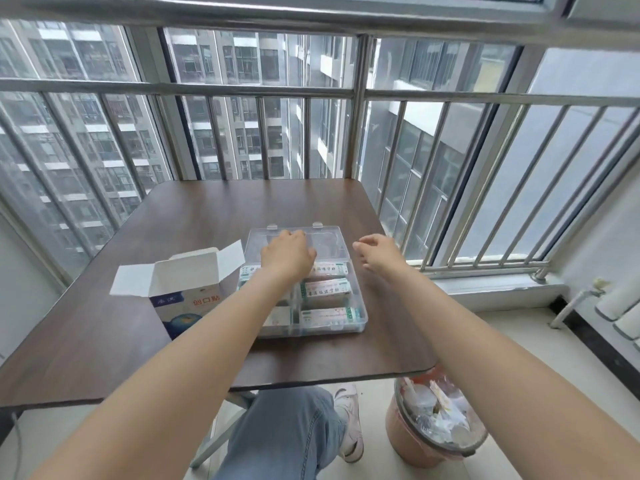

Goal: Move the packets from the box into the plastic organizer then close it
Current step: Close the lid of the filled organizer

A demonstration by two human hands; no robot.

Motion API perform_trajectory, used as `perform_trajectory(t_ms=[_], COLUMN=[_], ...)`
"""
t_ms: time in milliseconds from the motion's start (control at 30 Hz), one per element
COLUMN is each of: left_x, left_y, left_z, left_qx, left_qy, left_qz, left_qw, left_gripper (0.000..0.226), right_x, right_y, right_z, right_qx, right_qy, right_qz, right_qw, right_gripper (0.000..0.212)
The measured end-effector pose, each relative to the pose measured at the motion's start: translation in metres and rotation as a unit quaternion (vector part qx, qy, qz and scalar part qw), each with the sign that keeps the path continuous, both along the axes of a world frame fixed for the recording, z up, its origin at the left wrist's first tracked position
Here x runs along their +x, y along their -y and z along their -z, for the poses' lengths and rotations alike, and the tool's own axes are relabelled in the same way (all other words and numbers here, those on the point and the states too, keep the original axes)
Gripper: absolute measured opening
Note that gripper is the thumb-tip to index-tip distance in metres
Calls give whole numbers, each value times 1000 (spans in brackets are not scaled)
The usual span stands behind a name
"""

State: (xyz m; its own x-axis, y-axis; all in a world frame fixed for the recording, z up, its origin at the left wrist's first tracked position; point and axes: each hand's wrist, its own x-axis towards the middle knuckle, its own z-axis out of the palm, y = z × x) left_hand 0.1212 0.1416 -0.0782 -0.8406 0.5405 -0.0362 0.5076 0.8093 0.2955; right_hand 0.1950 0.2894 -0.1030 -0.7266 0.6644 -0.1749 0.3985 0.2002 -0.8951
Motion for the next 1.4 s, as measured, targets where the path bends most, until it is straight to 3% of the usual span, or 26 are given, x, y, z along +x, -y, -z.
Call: perform_trajectory(t_ms=[100, 200, 367, 533, 667, 900, 1033, 1167, 1300, 1400], left_x=[-16, -27, -39, -45, -47, -47, -40, -33, -23, -16], left_y=[-18, -31, -38, -31, -22, 3, 25, 42, 55, 64], left_z=[2, 8, 16, 8, -12, -39, -48, -50, -48, -49], left_qx=[-20, -33, -26, 36, 80, 71, 102, 145, 176, 190], left_qy=[21, 33, 15, -43, -129, -154, -188, -179, -154, -131], left_qz=[-19, -29, -48, -77, -93, -92, -72, -40, -7, 20], left_qw=[999, 998, 998, 995, 984, 981, 974, 972, 972, 973], left_gripper=[42, 41, 39, 44, 64, 79, 62, 52, 57, 62], right_x=[-19, -37, -56, -58, -56, -47, -38, -24, -8, -1], right_y=[-4, -12, -19, -20, -21, -15, -7, 5, 28, 46], right_z=[2, 6, 20, 16, 8, -3, -10, -33, -59, -71], right_qx=[-115, -190, -197, -190, -146, -56, -5, 89, 331, 485], right_qy=[-10, -14, -9, -61, -86, -117, -117, -142, -179, -83], right_qz=[1, -7, 3, -9, -17, -46, -55, -61, -91, -136], right_qw=[993, 982, 980, 980, 985, 991, 992, 984, 922, 860], right_gripper=[18, 36, 55, 47, 45, 40, 31, 57, 63, 55])
